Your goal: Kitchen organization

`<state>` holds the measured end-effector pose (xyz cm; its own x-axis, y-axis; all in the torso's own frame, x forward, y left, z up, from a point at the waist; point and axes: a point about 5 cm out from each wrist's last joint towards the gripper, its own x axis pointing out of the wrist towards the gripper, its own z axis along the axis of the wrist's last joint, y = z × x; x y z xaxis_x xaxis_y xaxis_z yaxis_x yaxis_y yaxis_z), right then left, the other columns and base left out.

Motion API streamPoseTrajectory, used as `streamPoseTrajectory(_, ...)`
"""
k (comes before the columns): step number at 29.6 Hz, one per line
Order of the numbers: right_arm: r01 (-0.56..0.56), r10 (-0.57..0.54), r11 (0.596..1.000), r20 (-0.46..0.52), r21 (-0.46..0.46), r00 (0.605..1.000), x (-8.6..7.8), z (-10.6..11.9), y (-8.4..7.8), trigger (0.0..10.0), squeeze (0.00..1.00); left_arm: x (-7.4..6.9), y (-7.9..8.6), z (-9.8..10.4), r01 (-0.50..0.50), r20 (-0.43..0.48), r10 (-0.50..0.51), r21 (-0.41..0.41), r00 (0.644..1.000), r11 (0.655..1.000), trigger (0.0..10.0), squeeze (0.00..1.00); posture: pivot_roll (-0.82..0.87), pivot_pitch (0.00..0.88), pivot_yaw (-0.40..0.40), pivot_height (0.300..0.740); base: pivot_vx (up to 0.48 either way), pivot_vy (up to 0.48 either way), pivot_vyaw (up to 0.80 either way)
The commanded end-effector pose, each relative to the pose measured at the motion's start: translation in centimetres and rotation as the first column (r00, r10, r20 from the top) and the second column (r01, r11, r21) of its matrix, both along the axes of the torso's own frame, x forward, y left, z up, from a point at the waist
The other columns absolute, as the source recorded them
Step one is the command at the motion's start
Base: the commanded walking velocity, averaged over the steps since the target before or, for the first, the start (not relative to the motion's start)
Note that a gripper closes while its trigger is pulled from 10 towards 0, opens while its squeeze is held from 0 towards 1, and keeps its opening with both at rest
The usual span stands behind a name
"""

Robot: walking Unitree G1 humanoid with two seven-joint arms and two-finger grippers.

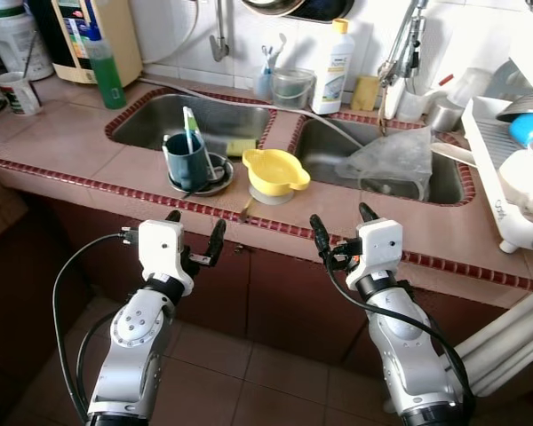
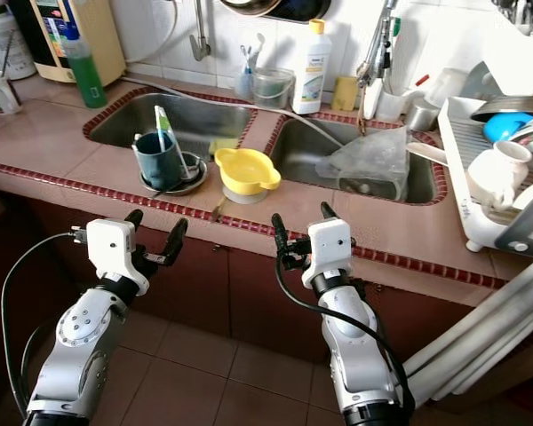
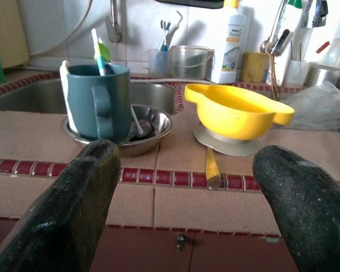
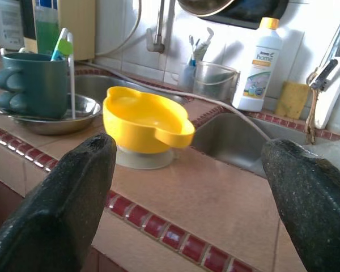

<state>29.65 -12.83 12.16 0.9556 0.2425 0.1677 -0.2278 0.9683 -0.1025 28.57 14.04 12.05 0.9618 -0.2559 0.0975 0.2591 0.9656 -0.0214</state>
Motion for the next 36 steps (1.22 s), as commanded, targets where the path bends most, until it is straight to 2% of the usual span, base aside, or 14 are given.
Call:
streamPoseTrajectory(1, -0.004, 0.004, 1.000, 0.012, 0.000, 1.000, -0.09, 0.43, -0.02, 10.0, 0.00, -0.02, -0.07, 0.67, 0.017, 0.021, -0.017, 0.002, 1.000, 1.000, 10.0, 0.00, -0.04, 0.000, -0.004, 0.740, 0.000, 0.337, 0.00)
streamPoseTrajectory(36, -0.012, 0.012, 1.000, 0.005, -0.004, 1.000, -0.26, 0.29, 0.27, 10.0, 0.00, -0.05, 0.06, 0.91, 0.021, 0.015, -0.021, 0.007, 1.000, 1.000, 10.0, 0.00, -0.03, 0.000, 0.005, 0.740, 0.000, 0.341, 0.00)
